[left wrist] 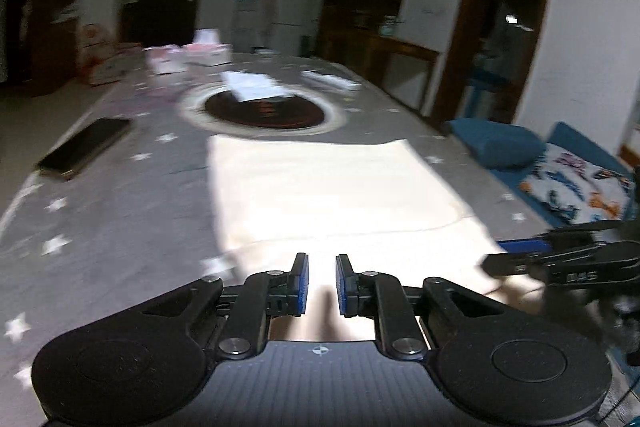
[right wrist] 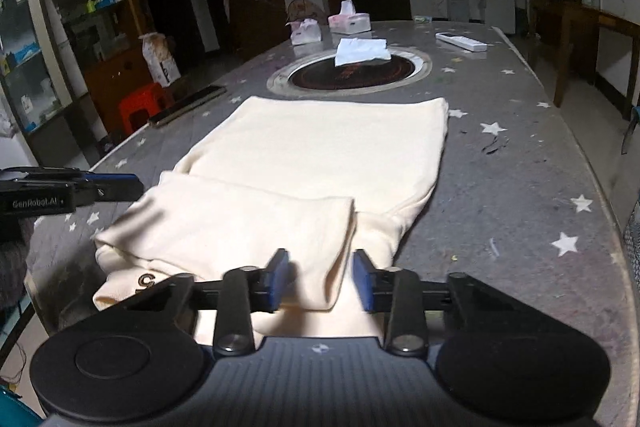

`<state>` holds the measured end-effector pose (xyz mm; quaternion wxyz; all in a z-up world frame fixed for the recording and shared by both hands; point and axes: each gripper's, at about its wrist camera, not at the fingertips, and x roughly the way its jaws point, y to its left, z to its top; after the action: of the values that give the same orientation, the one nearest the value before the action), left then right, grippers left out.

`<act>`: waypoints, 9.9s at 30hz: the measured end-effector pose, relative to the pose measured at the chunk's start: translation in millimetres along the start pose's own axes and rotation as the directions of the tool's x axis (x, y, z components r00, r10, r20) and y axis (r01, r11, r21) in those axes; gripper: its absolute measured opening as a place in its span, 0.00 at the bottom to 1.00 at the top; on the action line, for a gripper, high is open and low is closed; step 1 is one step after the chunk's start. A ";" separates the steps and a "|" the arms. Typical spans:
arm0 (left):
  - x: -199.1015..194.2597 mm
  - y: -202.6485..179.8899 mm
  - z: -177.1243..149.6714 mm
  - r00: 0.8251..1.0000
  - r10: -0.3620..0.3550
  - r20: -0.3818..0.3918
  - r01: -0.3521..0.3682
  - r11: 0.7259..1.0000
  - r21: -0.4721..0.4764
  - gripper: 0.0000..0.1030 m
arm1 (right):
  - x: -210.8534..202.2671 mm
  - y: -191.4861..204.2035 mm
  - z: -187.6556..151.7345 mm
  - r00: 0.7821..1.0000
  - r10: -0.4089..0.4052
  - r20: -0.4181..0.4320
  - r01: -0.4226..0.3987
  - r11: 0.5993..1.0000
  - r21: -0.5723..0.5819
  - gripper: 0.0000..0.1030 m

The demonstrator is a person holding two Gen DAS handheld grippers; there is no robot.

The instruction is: Fold clothes

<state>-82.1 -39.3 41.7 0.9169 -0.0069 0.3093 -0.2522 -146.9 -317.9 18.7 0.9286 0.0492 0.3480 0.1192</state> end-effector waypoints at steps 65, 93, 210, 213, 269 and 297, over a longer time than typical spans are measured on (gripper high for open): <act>-30.3 -25.6 -36.1 0.989 -0.098 -0.110 0.140 0.862 0.488 0.23 | -34.4 40.9 -8.2 0.998 0.010 -0.064 -0.033 0.925 -0.377 0.36; -17.9 -57.9 -66.5 0.983 -0.180 -0.029 0.149 0.704 0.694 0.13 | -32.2 73.1 -37.9 0.996 0.062 -0.069 -0.091 0.814 -0.573 0.38; 85.0 30.7 37.8 0.996 0.031 -0.079 -0.017 0.984 0.179 0.12 | 56.0 -27.5 58.0 0.991 -0.127 0.047 0.135 0.959 -0.248 0.05; 86.5 32.8 39.7 0.996 0.038 -0.081 -0.023 0.985 0.172 0.12 | 71.5 -40.2 49.9 0.992 -0.126 0.022 0.127 0.968 -0.215 0.10; 82.6 45.1 39.5 0.993 0.113 -0.046 -0.112 0.994 0.016 0.17 | 70.3 34.4 49.6 0.996 0.085 -0.009 -0.084 0.962 -0.259 0.18; 68.7 -41.1 29.0 0.986 -0.152 -0.073 0.162 0.976 0.144 0.17 | 15.3 -0.2 26.7 0.995 -0.032 0.097 0.043 0.992 -0.118 0.20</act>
<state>-37.5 -111.3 33.3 0.8821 0.0453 0.3160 -0.3465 -118.2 -314.4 29.1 0.9474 -0.0077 0.2967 0.1199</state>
